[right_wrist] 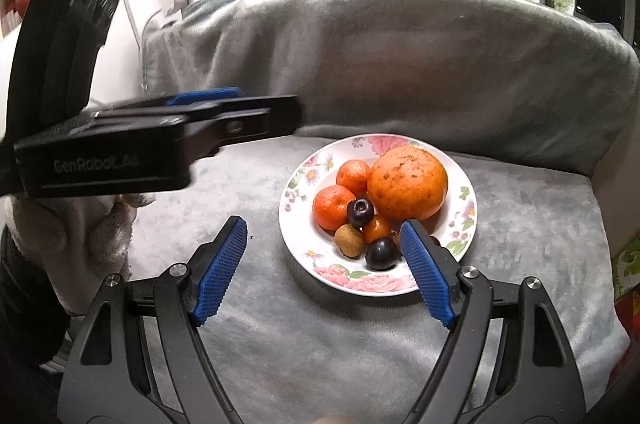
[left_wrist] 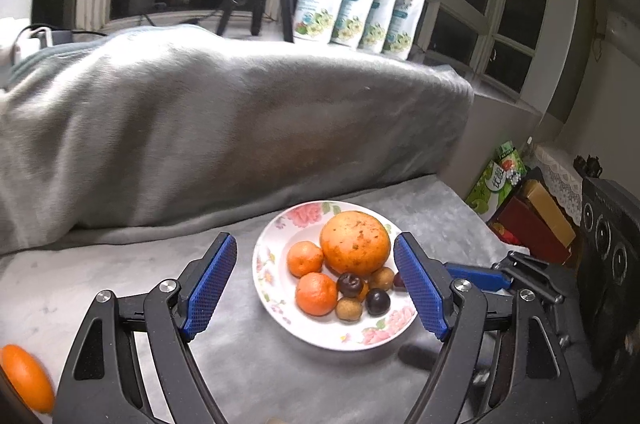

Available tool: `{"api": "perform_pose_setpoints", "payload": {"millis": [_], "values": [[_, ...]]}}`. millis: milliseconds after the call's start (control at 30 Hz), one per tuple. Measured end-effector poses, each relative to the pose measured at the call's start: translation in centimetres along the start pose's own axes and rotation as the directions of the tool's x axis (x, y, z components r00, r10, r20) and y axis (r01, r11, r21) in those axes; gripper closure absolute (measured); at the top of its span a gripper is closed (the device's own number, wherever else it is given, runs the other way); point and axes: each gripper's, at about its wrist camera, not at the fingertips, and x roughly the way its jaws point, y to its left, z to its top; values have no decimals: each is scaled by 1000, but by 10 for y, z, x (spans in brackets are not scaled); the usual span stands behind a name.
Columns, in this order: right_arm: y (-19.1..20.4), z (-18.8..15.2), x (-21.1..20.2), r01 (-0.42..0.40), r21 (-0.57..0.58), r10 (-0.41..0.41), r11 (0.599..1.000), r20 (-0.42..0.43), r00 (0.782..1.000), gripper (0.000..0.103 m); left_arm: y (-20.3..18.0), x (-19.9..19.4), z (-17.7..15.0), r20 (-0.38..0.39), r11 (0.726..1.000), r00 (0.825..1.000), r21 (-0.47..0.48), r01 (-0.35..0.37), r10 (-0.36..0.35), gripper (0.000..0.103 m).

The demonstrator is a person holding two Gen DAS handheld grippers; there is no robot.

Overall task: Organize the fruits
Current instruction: 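Withdraw both open grippers and move the right gripper to the loose orange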

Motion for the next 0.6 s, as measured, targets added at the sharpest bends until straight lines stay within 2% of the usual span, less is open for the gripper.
{"api": "perform_pose_setpoints", "payload": {"millis": [267,600], "values": [[-12,10,-17,-42,122,36,992,45,998,21,33,-34,-14,31,997,998,-54,-58,60,22],[17,25,-6,-90,124,84,988,55,995,21,79,-83,-48,44,977,983,-125,-170,177,22]]}}
